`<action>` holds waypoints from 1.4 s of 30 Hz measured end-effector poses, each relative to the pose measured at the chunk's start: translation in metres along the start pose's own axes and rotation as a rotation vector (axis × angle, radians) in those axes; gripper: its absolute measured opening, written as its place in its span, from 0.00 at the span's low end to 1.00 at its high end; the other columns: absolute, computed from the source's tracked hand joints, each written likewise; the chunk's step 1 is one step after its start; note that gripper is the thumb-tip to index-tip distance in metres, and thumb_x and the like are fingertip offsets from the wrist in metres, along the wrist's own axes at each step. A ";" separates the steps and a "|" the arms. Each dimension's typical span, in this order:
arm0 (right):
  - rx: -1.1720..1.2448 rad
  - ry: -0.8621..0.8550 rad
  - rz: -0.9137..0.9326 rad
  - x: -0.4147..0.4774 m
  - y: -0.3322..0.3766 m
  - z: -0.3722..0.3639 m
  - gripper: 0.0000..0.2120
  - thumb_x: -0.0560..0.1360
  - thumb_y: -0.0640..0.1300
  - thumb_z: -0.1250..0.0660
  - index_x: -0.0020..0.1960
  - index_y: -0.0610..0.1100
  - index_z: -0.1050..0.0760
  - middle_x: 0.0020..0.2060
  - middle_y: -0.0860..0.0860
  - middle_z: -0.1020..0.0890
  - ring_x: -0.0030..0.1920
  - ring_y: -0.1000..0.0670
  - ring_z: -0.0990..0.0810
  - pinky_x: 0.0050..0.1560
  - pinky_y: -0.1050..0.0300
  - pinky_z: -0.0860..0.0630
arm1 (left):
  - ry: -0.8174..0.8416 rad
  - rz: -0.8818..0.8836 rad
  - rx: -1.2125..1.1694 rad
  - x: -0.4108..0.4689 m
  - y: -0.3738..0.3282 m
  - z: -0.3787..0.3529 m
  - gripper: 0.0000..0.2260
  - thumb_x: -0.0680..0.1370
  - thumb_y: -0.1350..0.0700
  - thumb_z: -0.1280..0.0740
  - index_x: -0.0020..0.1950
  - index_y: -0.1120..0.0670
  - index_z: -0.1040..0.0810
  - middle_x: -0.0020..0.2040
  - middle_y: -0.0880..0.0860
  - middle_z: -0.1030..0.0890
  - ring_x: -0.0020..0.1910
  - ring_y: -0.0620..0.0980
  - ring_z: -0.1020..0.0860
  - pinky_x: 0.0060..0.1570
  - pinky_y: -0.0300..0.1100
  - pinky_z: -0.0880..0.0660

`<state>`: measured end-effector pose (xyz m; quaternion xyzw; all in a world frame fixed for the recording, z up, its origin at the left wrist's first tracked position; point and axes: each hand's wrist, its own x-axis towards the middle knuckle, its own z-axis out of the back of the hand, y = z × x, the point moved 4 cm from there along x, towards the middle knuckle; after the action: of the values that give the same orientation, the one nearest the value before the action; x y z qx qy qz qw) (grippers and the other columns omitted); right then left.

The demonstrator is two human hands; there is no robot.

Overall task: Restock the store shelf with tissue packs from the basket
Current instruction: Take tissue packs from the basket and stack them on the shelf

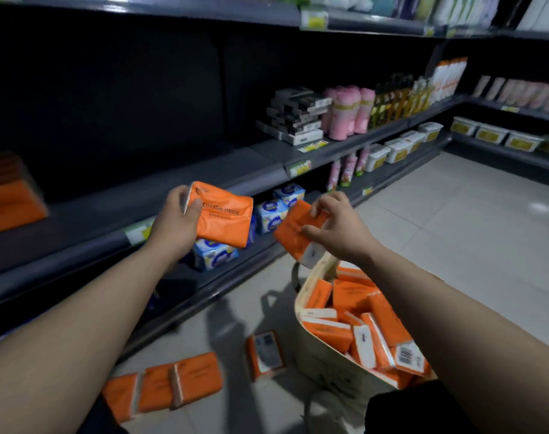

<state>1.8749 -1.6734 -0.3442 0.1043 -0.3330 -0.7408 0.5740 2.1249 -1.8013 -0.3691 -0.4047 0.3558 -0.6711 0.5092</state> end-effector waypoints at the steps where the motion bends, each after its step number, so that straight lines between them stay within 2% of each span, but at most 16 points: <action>1: 0.067 0.014 -0.017 0.003 0.010 -0.004 0.14 0.69 0.44 0.27 0.49 0.50 0.29 0.53 0.50 0.32 0.48 0.51 0.29 0.51 0.56 0.29 | -0.036 0.007 0.019 0.002 0.001 0.016 0.20 0.82 0.49 0.42 0.73 0.50 0.37 0.67 0.54 0.27 0.63 0.54 0.27 0.57 0.43 0.32; 3: 0.192 0.026 -0.060 0.011 0.032 -0.018 0.24 0.68 0.43 0.25 0.60 0.48 0.32 0.57 0.49 0.33 0.52 0.51 0.29 0.53 0.56 0.29 | -0.102 0.031 0.028 0.004 0.005 0.051 0.23 0.82 0.50 0.43 0.76 0.49 0.44 0.69 0.55 0.29 0.63 0.56 0.27 0.57 0.44 0.32; 5: 0.306 -0.002 -0.117 0.019 0.055 -0.035 0.28 0.66 0.43 0.23 0.61 0.43 0.31 0.54 0.49 0.27 0.52 0.50 0.25 0.51 0.55 0.26 | -0.156 0.014 0.026 0.002 0.004 0.086 0.24 0.82 0.52 0.44 0.76 0.46 0.48 0.65 0.52 0.29 0.57 0.56 0.25 0.55 0.46 0.30; 8: 0.487 0.004 -0.178 0.026 0.087 -0.062 0.13 0.66 0.41 0.23 0.47 0.41 0.23 0.39 0.50 0.19 0.41 0.51 0.21 0.35 0.62 0.25 | -0.228 -0.025 0.028 0.000 0.007 0.131 0.21 0.82 0.57 0.44 0.74 0.46 0.42 0.59 0.49 0.29 0.49 0.50 0.27 0.48 0.42 0.32; 9: 0.542 0.024 -0.178 0.028 0.098 -0.072 0.10 0.66 0.40 0.24 0.45 0.42 0.22 0.38 0.50 0.18 0.39 0.51 0.20 0.35 0.62 0.25 | -0.252 -0.027 0.019 0.000 0.010 0.145 0.19 0.81 0.58 0.44 0.72 0.47 0.40 0.57 0.50 0.28 0.46 0.49 0.27 0.46 0.42 0.32; 12: 0.659 0.042 -0.187 0.039 0.128 -0.095 0.10 0.69 0.40 0.27 0.49 0.43 0.24 0.42 0.47 0.18 0.39 0.50 0.19 0.37 0.56 0.21 | -0.308 0.004 0.040 0.000 0.020 0.181 0.16 0.80 0.58 0.42 0.67 0.48 0.39 0.53 0.52 0.26 0.41 0.50 0.27 0.43 0.45 0.31; 14: 0.751 0.087 -0.209 0.047 0.150 -0.109 0.09 0.72 0.41 0.31 0.51 0.41 0.26 0.44 0.43 0.19 0.40 0.46 0.18 0.35 0.47 0.18 | -0.352 0.045 0.107 -0.001 0.025 0.201 0.15 0.80 0.56 0.40 0.66 0.50 0.39 0.51 0.53 0.26 0.42 0.52 0.27 0.41 0.44 0.33; 16: 0.821 0.148 -0.268 0.055 0.167 -0.123 0.15 0.73 0.44 0.31 0.55 0.40 0.30 0.47 0.41 0.21 0.42 0.41 0.18 0.32 0.38 0.20 | -0.402 0.061 0.196 -0.002 0.030 0.219 0.16 0.79 0.55 0.38 0.66 0.53 0.37 0.49 0.53 0.27 0.43 0.52 0.28 0.41 0.42 0.35; 17: 0.839 0.178 -0.296 0.061 0.175 -0.131 0.18 0.73 0.46 0.30 0.57 0.40 0.32 0.49 0.41 0.22 0.43 0.40 0.18 0.30 0.40 0.20 | -0.420 0.058 0.246 -0.001 0.033 0.228 0.17 0.79 0.54 0.37 0.65 0.53 0.37 0.49 0.53 0.27 0.43 0.53 0.28 0.41 0.42 0.35; 21: 0.809 0.328 -0.271 0.079 0.204 -0.157 0.26 0.70 0.44 0.25 0.61 0.41 0.34 0.54 0.43 0.22 0.47 0.44 0.18 0.30 0.55 0.21 | -0.421 0.055 0.369 0.010 0.056 0.259 0.16 0.77 0.51 0.34 0.61 0.50 0.36 0.46 0.54 0.25 0.39 0.55 0.26 0.35 0.44 0.32; 24: 0.725 0.306 -0.224 0.097 0.219 -0.173 0.25 0.67 0.39 0.24 0.59 0.42 0.32 0.51 0.44 0.22 0.46 0.45 0.19 0.33 0.53 0.20 | -0.373 0.052 0.447 0.026 0.074 0.272 0.15 0.77 0.54 0.33 0.60 0.51 0.34 0.40 0.48 0.29 0.41 0.52 0.26 0.34 0.43 0.32; 28: 0.564 0.198 -0.143 0.124 0.235 -0.190 0.23 0.62 0.38 0.22 0.52 0.42 0.29 0.43 0.48 0.22 0.45 0.48 0.20 0.47 0.49 0.19 | -0.306 0.069 0.533 0.047 0.099 0.280 0.13 0.75 0.56 0.30 0.53 0.50 0.33 0.45 0.52 0.26 0.39 0.49 0.27 0.30 0.39 0.36; 32: 0.536 0.168 -0.084 0.140 0.250 -0.202 0.22 0.62 0.36 0.22 0.52 0.43 0.27 0.41 0.52 0.22 0.40 0.54 0.22 0.39 0.59 0.26 | -0.276 0.046 0.599 0.066 0.113 0.284 0.12 0.74 0.59 0.30 0.50 0.50 0.32 0.51 0.52 0.27 0.42 0.49 0.28 0.37 0.41 0.34; 34: 0.536 0.166 -0.061 0.144 0.255 -0.208 0.20 0.63 0.36 0.22 0.51 0.43 0.26 0.41 0.52 0.21 0.40 0.55 0.22 0.35 0.62 0.27 | -0.266 0.038 0.683 0.074 0.116 0.286 0.12 0.74 0.59 0.30 0.53 0.51 0.31 0.55 0.54 0.27 0.45 0.50 0.28 0.41 0.42 0.34; 37: 0.554 0.198 -0.028 0.146 0.261 -0.216 0.17 0.66 0.37 0.23 0.51 0.43 0.26 0.41 0.53 0.21 0.40 0.56 0.23 0.34 0.65 0.29 | -0.252 0.064 0.868 0.081 0.120 0.289 0.16 0.74 0.57 0.30 0.60 0.53 0.28 0.57 0.56 0.25 0.52 0.56 0.25 0.42 0.44 0.32; 42: 0.486 0.232 -0.002 0.148 0.265 -0.230 0.15 0.66 0.41 0.22 0.50 0.43 0.23 0.41 0.52 0.20 0.39 0.56 0.22 0.35 0.65 0.28 | -0.313 0.102 0.937 0.089 0.126 0.293 0.11 0.73 0.61 0.31 0.55 0.55 0.23 0.54 0.57 0.25 0.51 0.59 0.23 0.42 0.46 0.30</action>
<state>2.1583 -1.9269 -0.3218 0.3236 -0.4328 -0.6227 0.5659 2.4262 -1.9356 -0.3423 -0.2101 -0.0453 -0.6643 0.7158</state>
